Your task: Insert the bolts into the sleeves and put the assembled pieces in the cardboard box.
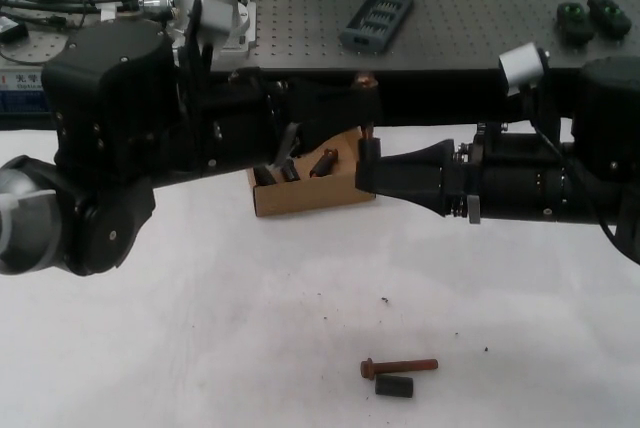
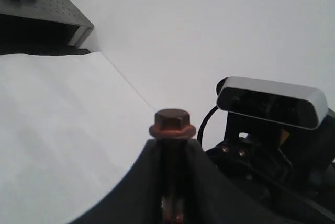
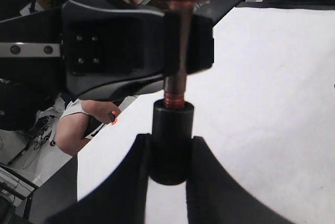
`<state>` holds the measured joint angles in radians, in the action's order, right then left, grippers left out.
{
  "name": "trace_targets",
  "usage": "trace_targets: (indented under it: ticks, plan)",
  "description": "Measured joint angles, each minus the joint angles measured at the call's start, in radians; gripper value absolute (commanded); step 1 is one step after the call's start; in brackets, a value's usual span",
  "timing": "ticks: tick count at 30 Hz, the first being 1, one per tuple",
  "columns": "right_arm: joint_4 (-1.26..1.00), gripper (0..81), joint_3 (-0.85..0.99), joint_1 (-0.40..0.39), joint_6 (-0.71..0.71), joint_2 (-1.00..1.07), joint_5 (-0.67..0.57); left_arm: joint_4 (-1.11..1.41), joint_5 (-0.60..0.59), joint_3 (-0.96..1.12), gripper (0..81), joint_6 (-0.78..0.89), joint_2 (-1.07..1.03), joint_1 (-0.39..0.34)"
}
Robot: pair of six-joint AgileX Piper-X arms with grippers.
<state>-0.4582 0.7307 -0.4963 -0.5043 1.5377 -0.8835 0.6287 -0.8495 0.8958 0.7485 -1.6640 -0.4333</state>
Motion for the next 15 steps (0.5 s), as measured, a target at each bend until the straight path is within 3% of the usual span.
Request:
trace_targets:
  ticks: [8, 11, 13, 15]
  plan:
    - [-0.003, 3.4, -0.002, -0.002, -0.011, -0.002, -0.011, -0.028, -0.056, 0.000, 2.1, -0.037, 0.000, 0.003]
    - [-0.003, 3.4, -0.002, -0.002, -0.011, -0.002, -0.011, -0.028, -0.059, 0.000, 22.2, -0.055, 0.000, 0.003]
    - [-0.003, 3.4, -0.002, -0.002, -0.011, -0.002, -0.008, -0.026, -0.070, 0.000, 44.2, -0.080, 0.000, 0.005]
    - [-0.003, 3.4, -0.002, 0.000, -0.011, -0.002, -0.007, -0.031, -0.068, 0.000, 54.4, -0.097, 0.000, 0.011]
